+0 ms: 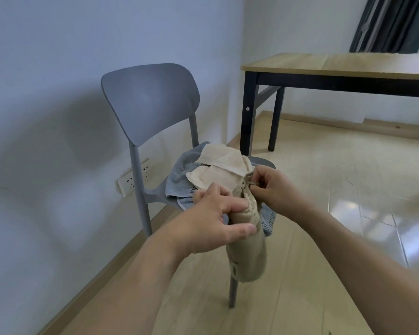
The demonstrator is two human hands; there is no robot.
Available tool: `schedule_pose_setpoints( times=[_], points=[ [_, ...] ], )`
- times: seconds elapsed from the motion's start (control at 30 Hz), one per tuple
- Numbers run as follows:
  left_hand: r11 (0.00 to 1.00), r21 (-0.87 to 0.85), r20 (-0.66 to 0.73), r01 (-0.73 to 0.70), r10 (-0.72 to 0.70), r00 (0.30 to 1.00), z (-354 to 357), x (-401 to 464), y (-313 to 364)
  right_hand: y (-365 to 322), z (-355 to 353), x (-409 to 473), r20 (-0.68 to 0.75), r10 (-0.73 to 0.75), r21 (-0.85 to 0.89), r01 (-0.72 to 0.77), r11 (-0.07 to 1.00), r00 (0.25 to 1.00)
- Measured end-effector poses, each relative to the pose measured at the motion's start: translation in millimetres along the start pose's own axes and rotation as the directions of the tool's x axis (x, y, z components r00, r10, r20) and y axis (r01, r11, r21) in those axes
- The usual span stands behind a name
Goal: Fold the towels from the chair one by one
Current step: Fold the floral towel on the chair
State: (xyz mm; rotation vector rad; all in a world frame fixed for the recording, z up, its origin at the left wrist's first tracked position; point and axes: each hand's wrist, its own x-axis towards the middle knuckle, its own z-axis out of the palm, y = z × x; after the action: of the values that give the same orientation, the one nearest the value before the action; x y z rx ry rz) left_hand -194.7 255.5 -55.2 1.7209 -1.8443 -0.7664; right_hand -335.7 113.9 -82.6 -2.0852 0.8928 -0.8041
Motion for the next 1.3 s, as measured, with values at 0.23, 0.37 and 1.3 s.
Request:
schedule_pose_setpoints(
  times=[0.23, 0.37, 1.3],
  points=[
    [0.995, 0.101, -0.105, 0.015, -0.004, 0.994, -5, -1, -9, 14, -12, -2, 0.235, 0.141, 0.392, -0.227, 0.892, 0.962],
    [0.987, 0.151, -0.195, 0.055, -0.024, 0.981, -8, 5, -21, 8, -21, -3, 0.358, 0.106, 0.563, -0.305, 0.768, 0.928],
    [0.875, -0.377, -0.508, -0.303, 0.078, 0.858, -19, 3, -27, -2, -1, -5, -0.092, -0.310, -0.242, 0.280, 0.929, 0.946]
  ],
)
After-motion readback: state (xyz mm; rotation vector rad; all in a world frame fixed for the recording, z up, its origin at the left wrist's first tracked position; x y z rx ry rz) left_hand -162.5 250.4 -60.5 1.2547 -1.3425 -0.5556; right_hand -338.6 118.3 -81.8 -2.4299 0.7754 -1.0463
